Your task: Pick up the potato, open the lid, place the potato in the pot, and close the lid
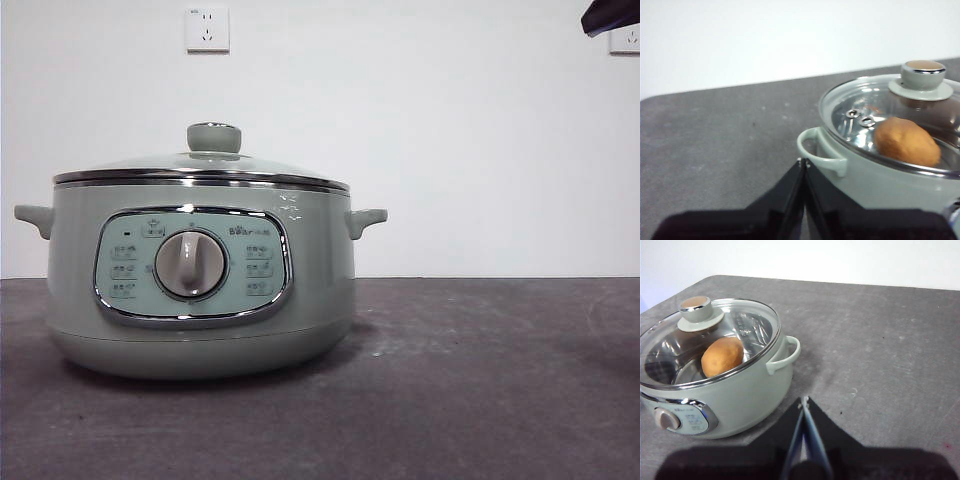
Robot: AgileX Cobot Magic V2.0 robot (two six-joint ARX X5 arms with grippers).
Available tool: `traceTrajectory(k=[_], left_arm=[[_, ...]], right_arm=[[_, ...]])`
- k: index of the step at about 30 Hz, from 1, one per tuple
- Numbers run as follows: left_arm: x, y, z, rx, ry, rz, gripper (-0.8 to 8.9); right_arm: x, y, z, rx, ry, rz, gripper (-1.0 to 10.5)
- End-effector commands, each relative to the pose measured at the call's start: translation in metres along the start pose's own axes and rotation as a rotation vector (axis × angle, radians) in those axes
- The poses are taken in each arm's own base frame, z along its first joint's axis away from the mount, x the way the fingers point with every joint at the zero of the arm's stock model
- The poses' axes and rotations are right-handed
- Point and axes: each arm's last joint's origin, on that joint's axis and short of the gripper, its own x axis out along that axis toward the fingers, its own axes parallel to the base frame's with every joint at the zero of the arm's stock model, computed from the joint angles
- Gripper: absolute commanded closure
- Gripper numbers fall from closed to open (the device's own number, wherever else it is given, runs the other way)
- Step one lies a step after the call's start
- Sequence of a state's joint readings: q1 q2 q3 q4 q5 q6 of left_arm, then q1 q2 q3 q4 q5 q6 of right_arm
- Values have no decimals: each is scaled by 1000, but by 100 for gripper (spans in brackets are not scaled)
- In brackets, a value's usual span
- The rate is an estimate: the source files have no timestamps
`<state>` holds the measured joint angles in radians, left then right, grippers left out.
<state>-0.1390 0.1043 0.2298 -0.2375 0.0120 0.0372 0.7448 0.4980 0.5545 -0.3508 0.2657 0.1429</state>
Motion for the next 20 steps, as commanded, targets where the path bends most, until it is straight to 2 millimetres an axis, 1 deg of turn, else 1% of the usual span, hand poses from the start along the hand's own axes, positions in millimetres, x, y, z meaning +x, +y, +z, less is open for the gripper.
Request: traceTrajectory(k=[1, 6, 12, 20], left_arm=[[2, 3, -15, 9, -14, 21, 817], [7, 5, -40, 2, 20, 54, 817], [13, 5, -61, -22, 77, 54, 817], [13, 5, -62, -30, 75, 55, 817]], right_arm=[[0, 0, -1, 9, -2, -1, 946], [0, 0, -1, 9, -2, -1, 945], [0, 0, -1, 9, -2, 0, 945], [0, 0, -1, 9, 0, -1, 946]])
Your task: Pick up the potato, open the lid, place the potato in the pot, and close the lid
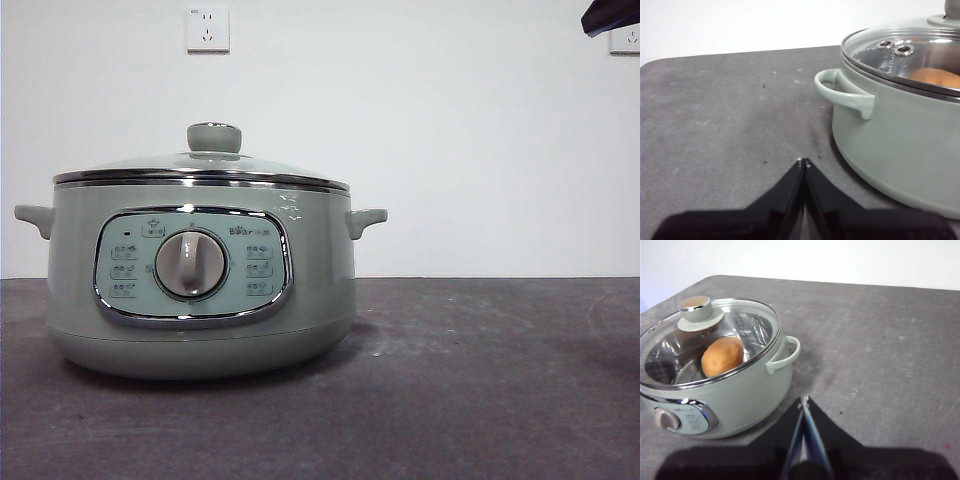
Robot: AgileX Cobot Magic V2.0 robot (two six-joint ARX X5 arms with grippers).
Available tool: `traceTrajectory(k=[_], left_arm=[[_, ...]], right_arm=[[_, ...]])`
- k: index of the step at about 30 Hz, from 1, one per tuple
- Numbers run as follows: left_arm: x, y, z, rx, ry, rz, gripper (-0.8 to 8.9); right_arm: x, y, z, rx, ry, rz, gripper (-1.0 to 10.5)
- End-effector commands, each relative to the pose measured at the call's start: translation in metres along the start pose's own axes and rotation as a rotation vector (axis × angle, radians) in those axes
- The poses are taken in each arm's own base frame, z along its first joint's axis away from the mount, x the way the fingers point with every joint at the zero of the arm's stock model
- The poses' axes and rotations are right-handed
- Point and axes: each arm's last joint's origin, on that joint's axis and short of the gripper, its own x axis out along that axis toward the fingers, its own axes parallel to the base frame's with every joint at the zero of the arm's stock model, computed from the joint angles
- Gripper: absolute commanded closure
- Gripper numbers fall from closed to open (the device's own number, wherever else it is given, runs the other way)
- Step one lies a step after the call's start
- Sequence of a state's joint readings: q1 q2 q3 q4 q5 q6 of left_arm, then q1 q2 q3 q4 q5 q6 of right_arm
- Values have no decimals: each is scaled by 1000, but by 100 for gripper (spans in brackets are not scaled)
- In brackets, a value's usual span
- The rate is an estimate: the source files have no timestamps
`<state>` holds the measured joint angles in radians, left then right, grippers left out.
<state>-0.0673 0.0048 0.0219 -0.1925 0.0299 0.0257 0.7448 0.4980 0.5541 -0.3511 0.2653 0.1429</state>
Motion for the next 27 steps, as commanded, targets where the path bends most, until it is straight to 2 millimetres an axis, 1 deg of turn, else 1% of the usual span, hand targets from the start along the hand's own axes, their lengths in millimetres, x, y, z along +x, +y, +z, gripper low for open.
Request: traceTrajectory(k=[1, 23, 25, 27], left_arm=[[1, 0, -5, -7, 10, 4, 817], [1, 0, -5, -7, 10, 4, 817], [1, 0, -5, -7, 10, 4, 817], [1, 0, -5, -7, 10, 4, 817]], right_arm=[[0, 0, -1, 9, 0, -1, 946], [0, 0, -1, 8, 0, -1, 945], [-1, -1, -1, -52, -1, -2, 946], [-5, -5, -2, -89, -1, -33, 946]])
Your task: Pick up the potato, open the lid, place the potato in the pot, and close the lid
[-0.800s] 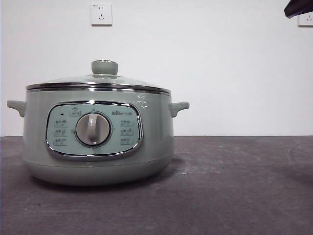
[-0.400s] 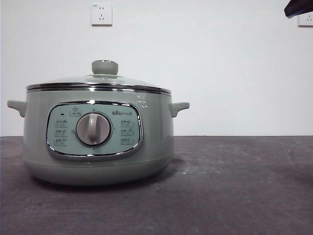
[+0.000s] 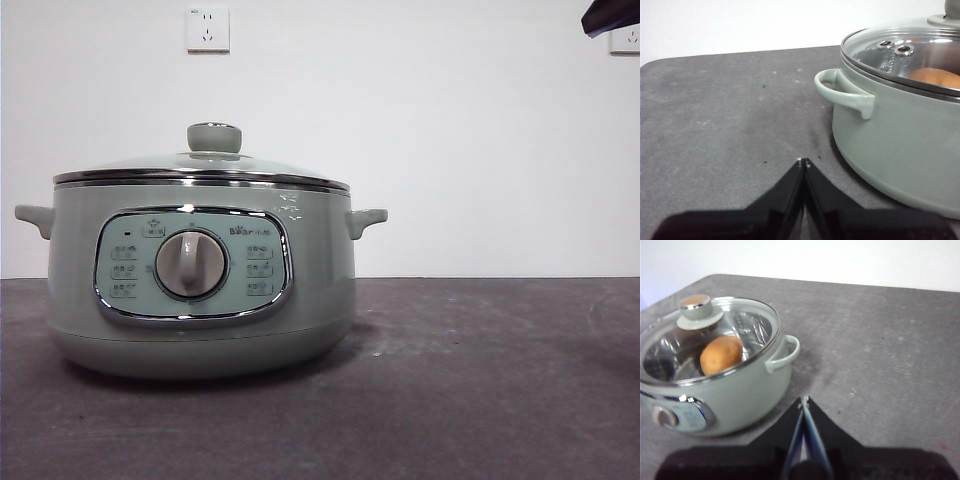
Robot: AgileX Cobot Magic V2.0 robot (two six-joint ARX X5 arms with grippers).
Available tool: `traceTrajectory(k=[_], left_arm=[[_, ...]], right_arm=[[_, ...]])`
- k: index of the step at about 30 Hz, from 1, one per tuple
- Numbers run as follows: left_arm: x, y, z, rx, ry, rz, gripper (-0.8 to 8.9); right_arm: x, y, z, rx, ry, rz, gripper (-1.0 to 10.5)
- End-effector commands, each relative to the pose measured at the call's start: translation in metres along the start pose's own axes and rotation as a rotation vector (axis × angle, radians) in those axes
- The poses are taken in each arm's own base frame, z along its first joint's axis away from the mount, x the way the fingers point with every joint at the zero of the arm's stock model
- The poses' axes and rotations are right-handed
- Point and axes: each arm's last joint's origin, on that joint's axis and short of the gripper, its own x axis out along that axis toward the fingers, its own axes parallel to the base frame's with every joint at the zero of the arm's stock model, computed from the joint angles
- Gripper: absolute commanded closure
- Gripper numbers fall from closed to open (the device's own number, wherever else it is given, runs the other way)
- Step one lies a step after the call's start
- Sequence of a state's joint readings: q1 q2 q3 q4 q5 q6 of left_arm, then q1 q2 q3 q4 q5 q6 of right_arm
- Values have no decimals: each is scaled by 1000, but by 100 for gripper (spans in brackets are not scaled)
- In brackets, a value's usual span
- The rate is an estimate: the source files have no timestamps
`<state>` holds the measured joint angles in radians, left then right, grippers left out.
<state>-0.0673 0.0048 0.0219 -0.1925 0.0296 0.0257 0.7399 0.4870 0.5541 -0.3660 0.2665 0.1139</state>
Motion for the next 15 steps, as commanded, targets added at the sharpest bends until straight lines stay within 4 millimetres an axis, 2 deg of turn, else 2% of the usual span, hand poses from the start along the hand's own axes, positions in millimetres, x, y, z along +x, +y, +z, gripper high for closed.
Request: traceTrajectory(k=[1, 6, 15], left_arm=[[2, 0, -5, -7, 10, 4, 817], [1, 0, -5, -7, 10, 5, 817], [1, 0, -5, -7, 10, 5, 817]], right_arm=[[-5, -7, -3, -75, -4, -41, 946], [-6, -24, -18, -47, -6, -82, 946], [-3, -52, -71, 2, -166, -177, 946]])
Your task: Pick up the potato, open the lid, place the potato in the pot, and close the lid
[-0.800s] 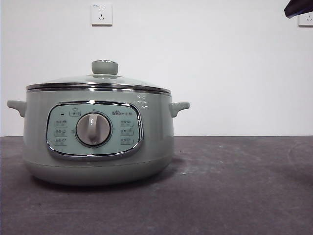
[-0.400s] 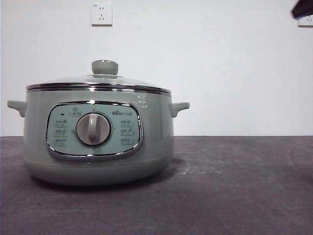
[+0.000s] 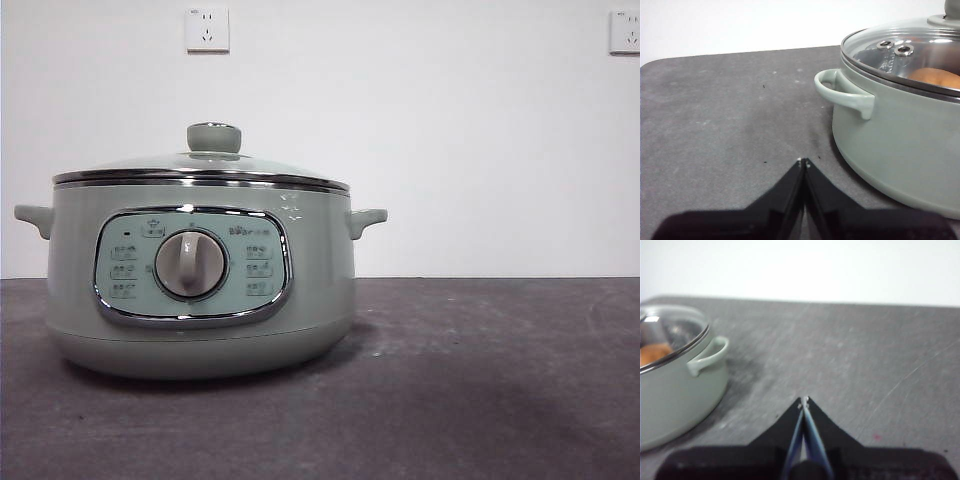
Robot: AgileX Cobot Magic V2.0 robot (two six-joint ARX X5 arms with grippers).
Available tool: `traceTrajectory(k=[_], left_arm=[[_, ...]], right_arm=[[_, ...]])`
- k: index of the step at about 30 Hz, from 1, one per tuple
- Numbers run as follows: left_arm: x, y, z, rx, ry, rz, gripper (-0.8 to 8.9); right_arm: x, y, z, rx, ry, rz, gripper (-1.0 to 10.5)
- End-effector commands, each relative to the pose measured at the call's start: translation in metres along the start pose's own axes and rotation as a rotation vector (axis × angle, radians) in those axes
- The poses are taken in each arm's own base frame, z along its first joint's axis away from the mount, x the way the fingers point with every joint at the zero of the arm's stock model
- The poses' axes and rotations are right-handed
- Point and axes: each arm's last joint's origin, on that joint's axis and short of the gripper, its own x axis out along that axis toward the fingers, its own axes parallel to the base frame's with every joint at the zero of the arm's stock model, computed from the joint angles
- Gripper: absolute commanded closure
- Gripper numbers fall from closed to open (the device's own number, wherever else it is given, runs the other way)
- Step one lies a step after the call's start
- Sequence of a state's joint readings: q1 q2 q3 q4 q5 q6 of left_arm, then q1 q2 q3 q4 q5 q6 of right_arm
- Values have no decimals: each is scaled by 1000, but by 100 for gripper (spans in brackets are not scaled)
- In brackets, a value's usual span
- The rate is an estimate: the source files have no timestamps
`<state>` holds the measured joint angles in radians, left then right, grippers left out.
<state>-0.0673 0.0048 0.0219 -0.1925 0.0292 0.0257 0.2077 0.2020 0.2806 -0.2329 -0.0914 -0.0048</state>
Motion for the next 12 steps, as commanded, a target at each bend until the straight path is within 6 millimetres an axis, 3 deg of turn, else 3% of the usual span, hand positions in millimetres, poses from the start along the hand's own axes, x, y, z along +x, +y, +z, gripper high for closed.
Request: traceTrajectory(k=[1, 5, 12], left_arm=[[2, 0, -5, -7, 10, 4, 817], [2, 0, -5, -7, 10, 4, 817], [2, 0, -5, -7, 10, 4, 817]], right_arm=[[2, -5, -20, -9, -44, -38, 946], [3, -9, -41, -6, -68, -86, 946], [8, -10, -62, 8, -42, -89, 946]])
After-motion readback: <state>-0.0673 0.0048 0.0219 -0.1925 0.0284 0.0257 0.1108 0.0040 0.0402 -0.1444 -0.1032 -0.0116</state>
